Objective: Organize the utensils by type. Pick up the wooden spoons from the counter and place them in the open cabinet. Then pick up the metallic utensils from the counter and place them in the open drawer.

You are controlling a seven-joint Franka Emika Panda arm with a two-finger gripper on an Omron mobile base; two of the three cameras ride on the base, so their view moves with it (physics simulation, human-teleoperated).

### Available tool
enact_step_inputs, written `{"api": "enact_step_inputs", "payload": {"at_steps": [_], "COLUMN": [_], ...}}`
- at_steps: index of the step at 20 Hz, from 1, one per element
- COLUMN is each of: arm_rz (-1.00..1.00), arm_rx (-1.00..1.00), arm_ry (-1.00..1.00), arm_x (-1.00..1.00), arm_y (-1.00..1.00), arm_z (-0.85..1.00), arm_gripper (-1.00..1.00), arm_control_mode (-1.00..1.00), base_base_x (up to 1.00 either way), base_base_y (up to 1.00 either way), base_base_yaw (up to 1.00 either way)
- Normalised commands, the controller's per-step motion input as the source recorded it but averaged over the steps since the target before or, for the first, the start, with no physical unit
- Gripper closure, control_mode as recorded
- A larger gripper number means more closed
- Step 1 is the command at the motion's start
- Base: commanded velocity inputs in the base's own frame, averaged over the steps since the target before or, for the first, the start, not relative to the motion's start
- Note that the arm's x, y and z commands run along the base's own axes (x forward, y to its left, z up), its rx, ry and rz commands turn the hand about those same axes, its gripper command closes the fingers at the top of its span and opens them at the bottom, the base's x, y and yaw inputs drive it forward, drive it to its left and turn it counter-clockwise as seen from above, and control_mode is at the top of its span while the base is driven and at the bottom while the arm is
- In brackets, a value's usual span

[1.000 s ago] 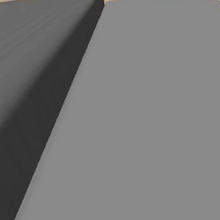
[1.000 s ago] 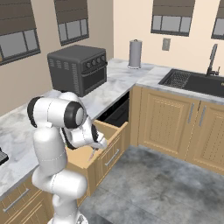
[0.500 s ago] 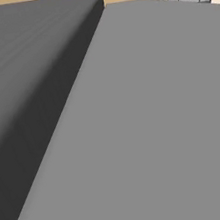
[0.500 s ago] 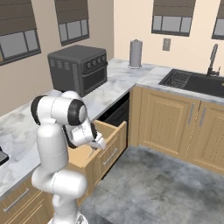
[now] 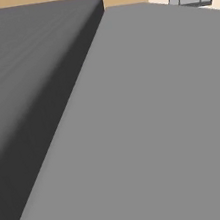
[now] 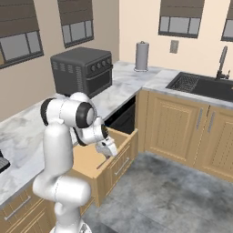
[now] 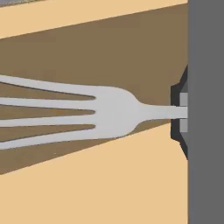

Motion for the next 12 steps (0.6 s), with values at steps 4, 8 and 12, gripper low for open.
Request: {"api": "enact_step_inputs", "payload": {"at_steps": [4, 8, 12], "arm_rz": [-0.13, -0.15, -0.17], "arm_rx": [0.04, 0.07, 0.1], "arm_ry": [0.0, 0.0, 0.0], "arm_x": [0.0, -0.01, -0.11], "arm_y": [-1.0, -1.0, -1.0], "arm_z": [-0.95, -0.93, -0.92], "arm_gripper": [1.0, 1.0, 1.0], "arm_control_mode": [-1.0, -1.0, -1.0], "base_base_x": [0.0, 0.0, 0.0], "base_base_y": [0.0, 0.0, 0.0], "base_base_yaw": [0.0, 0.0, 0.0]}}
